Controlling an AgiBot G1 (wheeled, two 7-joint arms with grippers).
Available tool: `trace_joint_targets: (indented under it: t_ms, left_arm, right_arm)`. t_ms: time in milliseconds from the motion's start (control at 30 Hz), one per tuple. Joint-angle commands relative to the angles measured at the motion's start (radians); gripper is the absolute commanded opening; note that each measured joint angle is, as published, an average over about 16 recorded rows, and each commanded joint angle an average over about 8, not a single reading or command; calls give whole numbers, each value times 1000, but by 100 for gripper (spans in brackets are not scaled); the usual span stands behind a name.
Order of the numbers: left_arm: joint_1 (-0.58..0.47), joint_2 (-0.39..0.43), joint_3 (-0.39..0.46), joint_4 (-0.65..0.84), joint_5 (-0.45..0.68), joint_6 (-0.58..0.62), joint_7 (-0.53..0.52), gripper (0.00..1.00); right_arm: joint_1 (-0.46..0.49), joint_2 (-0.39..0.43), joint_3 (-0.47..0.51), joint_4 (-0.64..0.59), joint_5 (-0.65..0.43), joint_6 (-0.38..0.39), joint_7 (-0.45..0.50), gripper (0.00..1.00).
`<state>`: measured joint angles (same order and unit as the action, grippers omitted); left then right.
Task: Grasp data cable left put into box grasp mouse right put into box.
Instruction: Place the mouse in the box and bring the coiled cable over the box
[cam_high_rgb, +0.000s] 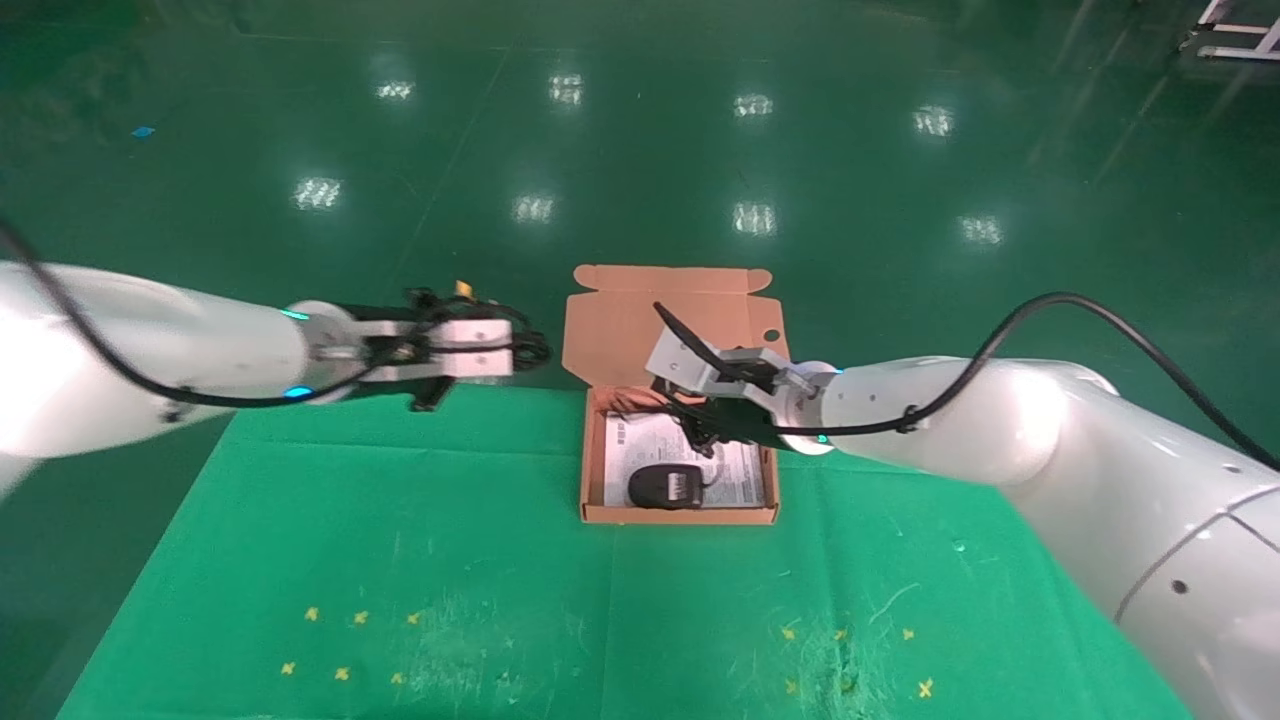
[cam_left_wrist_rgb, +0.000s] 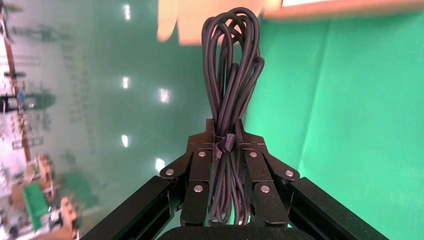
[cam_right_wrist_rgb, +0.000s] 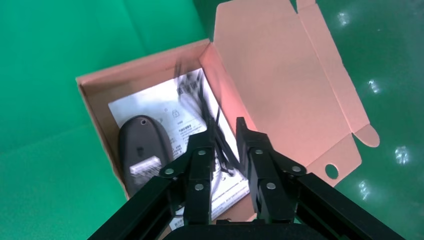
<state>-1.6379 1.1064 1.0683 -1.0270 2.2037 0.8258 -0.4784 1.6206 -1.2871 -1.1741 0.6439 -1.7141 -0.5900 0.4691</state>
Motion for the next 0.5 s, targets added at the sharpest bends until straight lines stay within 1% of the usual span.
trace_joint_targets:
  t_ms: [33,200,333,500]
  left_arm:
    - [10,36,5,44,-12,-32,24,0]
    - [35,128,3,174,-88,-125,130,0]
    - [63,197,-2,274,-160,-210,240,0]
    - [95,249,7,355,-254,-289,378,0]
  right_arm:
    - [-1,13,-2,13,-1,-4,-6,100]
    - [8,82,5,58,0,-12,-16,100]
    - [24,142,11,90,-8,-15,-7,100]
    - [47,214,13,138,-31,-22,23,100]
